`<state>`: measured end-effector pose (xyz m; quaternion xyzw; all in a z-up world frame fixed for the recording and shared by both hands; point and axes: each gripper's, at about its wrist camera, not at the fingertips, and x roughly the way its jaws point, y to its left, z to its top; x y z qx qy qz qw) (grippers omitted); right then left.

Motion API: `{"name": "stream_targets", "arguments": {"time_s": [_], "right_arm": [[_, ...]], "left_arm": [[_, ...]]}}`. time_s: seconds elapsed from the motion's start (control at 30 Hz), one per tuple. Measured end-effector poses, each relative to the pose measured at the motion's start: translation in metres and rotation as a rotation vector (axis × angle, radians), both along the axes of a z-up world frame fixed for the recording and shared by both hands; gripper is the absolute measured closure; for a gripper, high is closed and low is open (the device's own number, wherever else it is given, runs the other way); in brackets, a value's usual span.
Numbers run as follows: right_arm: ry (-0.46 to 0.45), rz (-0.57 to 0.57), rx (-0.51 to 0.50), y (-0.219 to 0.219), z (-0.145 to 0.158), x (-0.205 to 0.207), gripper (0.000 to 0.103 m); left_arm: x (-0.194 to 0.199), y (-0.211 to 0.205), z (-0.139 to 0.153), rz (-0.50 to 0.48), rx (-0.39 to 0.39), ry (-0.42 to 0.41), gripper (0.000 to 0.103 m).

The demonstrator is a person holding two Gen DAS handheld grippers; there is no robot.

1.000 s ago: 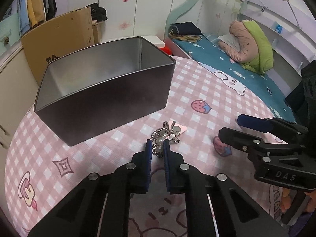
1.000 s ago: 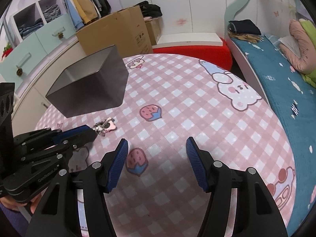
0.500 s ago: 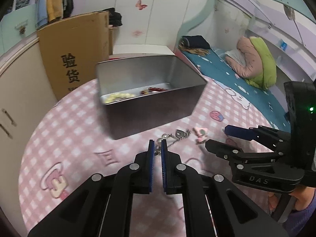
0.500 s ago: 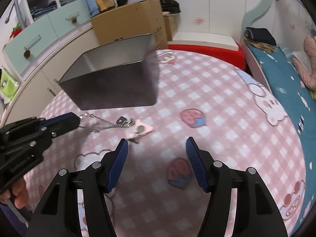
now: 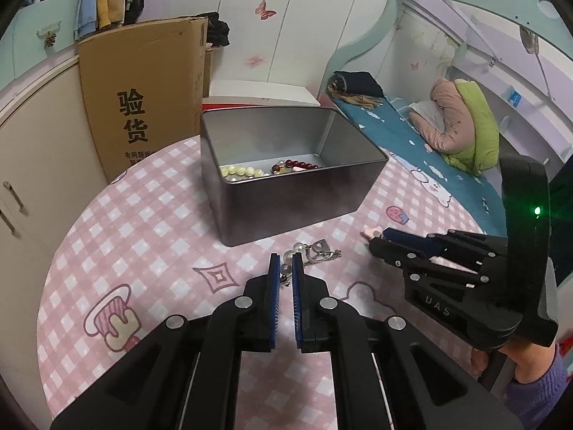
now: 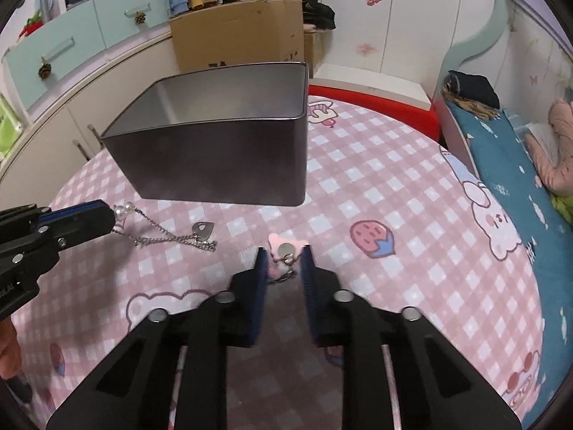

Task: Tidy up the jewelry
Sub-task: 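Lower both held items into the grey box and open both tools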

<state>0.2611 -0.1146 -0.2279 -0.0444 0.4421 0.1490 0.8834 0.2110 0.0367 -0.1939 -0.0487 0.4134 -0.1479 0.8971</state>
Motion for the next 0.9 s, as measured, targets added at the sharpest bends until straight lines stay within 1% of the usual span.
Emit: {"name": "stream_targets", "arguments": {"time_s": [0.13, 0.27, 0.33, 0.5, 0.73, 0.8, 0.9], "right_arm": [[0.006, -0.009, 0.02, -0.006, 0.002, -0.004, 0.086], [-0.016, -0.02, 0.046, -0.018, 0.014, -0.014, 0.086], [-0.039, -0.023, 0.061, -0.022, 0.027, -0.017, 0.086], [-0.103, -0.021, 0.098, -0.029, 0.064, -0.018, 0.086], [-0.182, 0.0, 0.132, -0.015, 0.111, -0.006, 0.086], [-0.196, 0.014, 0.142, -0.007, 0.122, 0.001, 0.086], [-0.203, 0.032, 0.144, 0.006, 0.13, 0.011, 0.086]], "left_arm": [[-0.001, -0.003, 0.008, -0.016, -0.016, -0.012, 0.098], [-0.004, -0.005, 0.02, -0.036, -0.042, -0.031, 0.098], [-0.004, -0.004, 0.027, -0.048, -0.056, -0.042, 0.098], [-0.003, -0.006, 0.061, -0.083, -0.088, -0.107, 0.098], [0.003, -0.008, 0.112, -0.085, -0.07, -0.226, 0.098], [0.006, -0.007, 0.121, -0.08, -0.067, -0.248, 0.098], [0.014, -0.005, 0.131, -0.067, -0.058, -0.264, 0.098]]}}
